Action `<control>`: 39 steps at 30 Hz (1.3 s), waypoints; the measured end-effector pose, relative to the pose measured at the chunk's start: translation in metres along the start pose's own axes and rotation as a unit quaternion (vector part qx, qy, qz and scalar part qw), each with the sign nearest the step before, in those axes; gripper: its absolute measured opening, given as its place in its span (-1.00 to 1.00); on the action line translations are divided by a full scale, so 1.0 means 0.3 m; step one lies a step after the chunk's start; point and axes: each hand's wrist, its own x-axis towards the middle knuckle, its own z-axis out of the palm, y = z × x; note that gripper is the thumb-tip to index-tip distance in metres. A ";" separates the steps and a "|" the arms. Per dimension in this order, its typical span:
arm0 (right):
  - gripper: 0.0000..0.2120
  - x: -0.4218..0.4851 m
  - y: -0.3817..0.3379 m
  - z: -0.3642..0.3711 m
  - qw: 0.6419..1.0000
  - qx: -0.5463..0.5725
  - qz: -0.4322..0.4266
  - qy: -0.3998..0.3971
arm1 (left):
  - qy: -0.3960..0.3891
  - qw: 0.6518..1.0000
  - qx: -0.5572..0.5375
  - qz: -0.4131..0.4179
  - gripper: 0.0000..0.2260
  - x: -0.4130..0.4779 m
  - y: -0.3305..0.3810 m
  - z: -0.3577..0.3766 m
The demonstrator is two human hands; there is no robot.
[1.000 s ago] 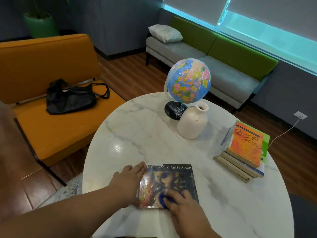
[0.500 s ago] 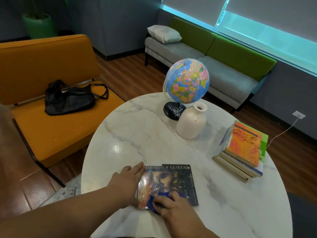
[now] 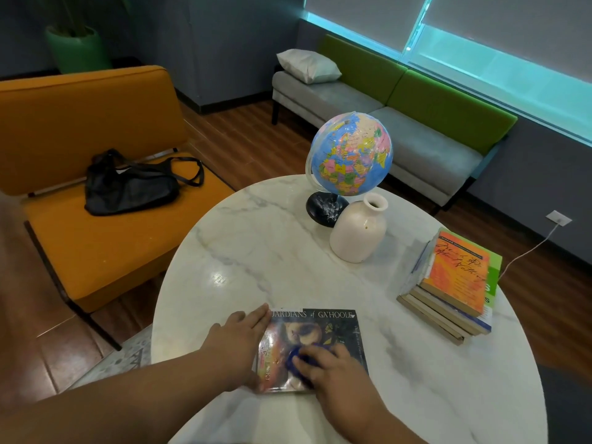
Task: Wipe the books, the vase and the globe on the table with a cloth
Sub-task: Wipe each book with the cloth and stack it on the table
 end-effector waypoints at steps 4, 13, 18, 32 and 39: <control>-0.26 0.031 0.008 -0.032 0.994 -0.015 0.105 -0.017 | -0.004 1.000 0.003 0.002 0.05 -0.005 -0.003 -0.002; -0.43 0.014 0.024 -0.055 0.996 0.006 0.069 -0.060 | -0.004 1.000 -0.003 0.003 0.05 -0.002 -0.004 0.000; -0.30 0.015 -0.025 -0.041 0.994 -0.014 0.071 -0.083 | -0.006 1.000 -0.007 -0.003 0.04 0.003 -0.007 0.010; -0.62 0.026 -0.088 -0.097 0.987 0.054 0.003 -0.155 | 0.000 1.000 -0.010 -0.002 0.05 0.009 -0.013 0.024; -0.60 0.074 -0.076 -0.119 0.990 0.052 0.074 -0.108 | 0.000 1.000 -0.010 -0.002 0.05 0.007 -0.012 0.021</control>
